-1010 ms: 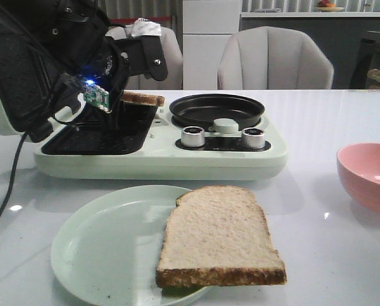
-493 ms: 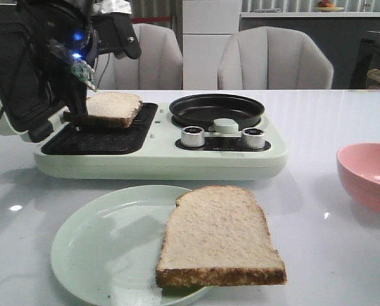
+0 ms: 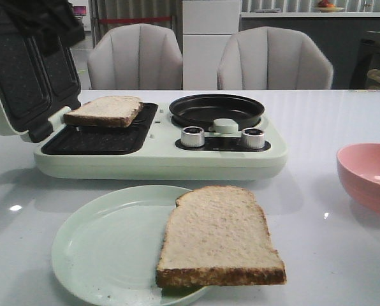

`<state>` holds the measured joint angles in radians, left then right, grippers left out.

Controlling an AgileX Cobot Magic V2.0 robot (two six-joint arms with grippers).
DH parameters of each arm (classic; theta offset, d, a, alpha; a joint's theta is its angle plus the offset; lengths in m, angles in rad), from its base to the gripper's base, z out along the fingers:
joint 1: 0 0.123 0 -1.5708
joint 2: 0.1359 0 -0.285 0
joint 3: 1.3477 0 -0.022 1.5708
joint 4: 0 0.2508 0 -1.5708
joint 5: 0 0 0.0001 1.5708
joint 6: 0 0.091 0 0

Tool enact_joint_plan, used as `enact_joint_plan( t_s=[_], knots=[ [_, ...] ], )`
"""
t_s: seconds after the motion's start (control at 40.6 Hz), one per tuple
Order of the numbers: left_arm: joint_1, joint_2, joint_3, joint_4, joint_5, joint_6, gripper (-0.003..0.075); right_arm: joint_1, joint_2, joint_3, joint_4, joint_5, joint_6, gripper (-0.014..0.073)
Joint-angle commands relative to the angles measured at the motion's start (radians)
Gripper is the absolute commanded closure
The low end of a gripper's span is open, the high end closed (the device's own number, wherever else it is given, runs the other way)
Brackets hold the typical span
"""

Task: Make breakfast with bread and shrimp
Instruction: 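Lower the bread onto the waffle plate, open left gripper, withdraw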

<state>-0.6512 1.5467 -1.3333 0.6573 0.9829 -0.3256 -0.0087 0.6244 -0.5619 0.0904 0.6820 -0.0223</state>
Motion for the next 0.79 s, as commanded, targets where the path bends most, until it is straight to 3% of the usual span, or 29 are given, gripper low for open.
enact_joint_plan(
  t_s=[0.0, 0.222, 0.764],
  knots=[
    [-0.006, -0.121, -0.032, -0.13, 0.023, 0.008, 0.0455, -0.007, 0.008, -0.035, 0.002, -0.066, -0.004, 0.0067],
    [-0.011, -0.308, 0.036, -0.37, 0.011, 0.008, 0.0456, -0.007, 0.008, -0.035, 0.002, -0.066, -0.004, 0.0067],
    [-0.085, -0.81, 0.521, -0.419, -0.095, 0.008, 0.0456, -0.007, 0.008, -0.035, 0.002, -0.066, -0.004, 0.0067]
  ],
)
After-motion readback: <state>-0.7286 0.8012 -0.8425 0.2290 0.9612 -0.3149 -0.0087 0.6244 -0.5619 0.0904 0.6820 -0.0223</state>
